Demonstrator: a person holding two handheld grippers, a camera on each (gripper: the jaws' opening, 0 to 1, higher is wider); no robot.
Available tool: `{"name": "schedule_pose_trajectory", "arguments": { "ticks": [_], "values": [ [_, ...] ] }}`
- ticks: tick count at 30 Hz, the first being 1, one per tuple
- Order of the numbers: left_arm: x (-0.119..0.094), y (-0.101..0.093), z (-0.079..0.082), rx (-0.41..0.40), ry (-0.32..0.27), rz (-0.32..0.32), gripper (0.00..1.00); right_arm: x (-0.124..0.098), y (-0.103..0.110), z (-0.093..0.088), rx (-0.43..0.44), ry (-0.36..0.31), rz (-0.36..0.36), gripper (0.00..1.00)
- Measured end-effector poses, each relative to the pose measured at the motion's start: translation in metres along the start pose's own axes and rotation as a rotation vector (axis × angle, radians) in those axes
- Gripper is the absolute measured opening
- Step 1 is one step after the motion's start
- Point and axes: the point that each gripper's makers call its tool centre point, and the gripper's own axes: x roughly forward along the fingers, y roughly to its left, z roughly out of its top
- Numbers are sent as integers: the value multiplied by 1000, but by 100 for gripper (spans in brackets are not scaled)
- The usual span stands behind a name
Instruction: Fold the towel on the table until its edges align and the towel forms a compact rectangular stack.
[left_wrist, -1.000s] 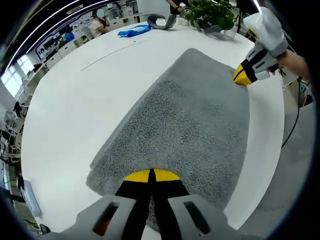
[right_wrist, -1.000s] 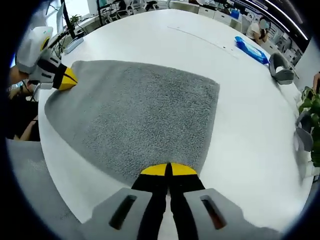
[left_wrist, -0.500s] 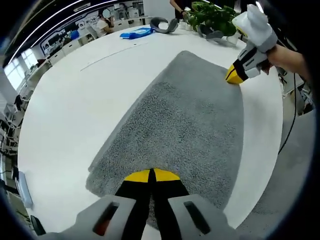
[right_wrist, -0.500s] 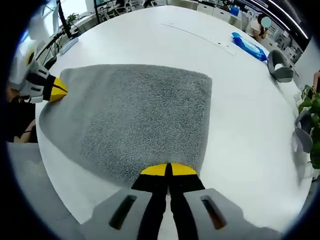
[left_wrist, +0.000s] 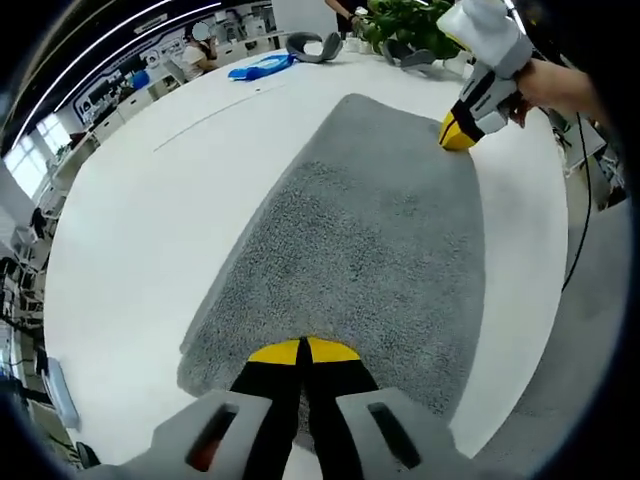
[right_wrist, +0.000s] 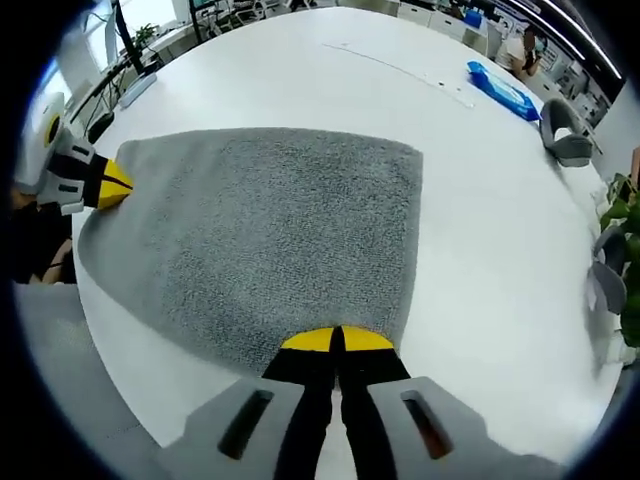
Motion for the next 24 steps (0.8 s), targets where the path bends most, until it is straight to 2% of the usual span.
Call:
{"name": "schedule_pose_trajectory", "arguments": {
  "ticks": [6,12,19,24],
  "values": [
    [-1,1,0,-16,-2,-13,1,1,-1,2,-18,58,19,0],
    [-1,1,0,-53,-25,-17,0,2,-4,6,-36,38,28,0],
    [0,0,1,-44,-22,-4,0,4,-9,13,-40,31,22,0],
    [1,1,3,-78,-5,5,0,7,-13,19,-38,23,29,0]
  ]
}}
